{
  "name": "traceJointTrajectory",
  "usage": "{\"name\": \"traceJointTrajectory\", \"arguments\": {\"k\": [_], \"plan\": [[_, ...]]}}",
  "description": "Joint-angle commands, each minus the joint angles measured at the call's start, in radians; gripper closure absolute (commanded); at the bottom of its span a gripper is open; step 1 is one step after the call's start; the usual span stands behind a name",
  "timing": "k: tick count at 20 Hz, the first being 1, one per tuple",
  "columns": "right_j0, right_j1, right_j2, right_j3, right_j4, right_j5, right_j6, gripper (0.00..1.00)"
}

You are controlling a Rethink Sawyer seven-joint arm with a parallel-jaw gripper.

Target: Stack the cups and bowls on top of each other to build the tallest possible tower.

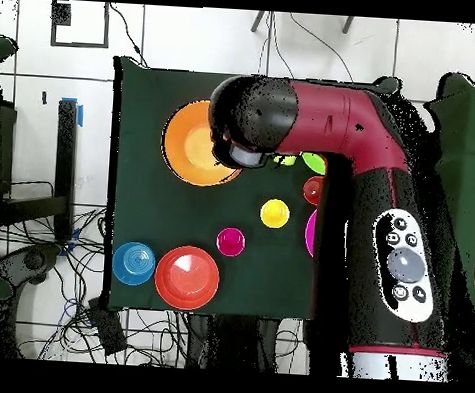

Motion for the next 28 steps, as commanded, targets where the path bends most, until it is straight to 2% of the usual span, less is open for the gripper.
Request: {"name": "traceJointTrajectory", "arguments": {"k": [1,3,10,15,18,23,28], "plan": [[0.033,0.066,-0.004,-0.063,-0.055,-0.016,0.002,0.0],[0.032,0.075,-0.004,-0.058,-0.052,-0.033,0.006,0.0],[0.024,0.094,-0.003,-0.093,-0.052,-0.002,-0.019,0.0],[0.042,0.124,-0.027,-0.091,-0.061,-0.07,0.053,0.0],[0.043,0.142,-0.031,-0.095,-0.052,-0.074,0.066,0.0],[0.047,0.206,-0.03,-0.159,-0.055,0.016,0.036,0.0],[0.055,0.228,-0.036,-0.186,-0.057,0.016,0.03,0.0]]}}
